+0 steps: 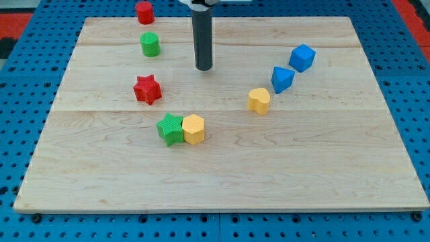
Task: Push the red star to the center of the board
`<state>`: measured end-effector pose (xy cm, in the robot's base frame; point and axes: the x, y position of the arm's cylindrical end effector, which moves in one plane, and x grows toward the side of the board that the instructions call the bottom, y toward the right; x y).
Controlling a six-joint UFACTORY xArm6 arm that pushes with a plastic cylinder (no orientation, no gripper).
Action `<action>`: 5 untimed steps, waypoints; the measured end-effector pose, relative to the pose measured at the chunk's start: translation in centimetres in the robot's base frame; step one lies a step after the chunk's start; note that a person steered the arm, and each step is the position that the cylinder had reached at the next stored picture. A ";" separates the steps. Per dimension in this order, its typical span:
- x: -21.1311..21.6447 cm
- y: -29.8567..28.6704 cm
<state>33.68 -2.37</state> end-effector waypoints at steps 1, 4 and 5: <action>0.1 -2.0; 2.6 -16.3; 6.7 -19.1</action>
<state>40.34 -21.52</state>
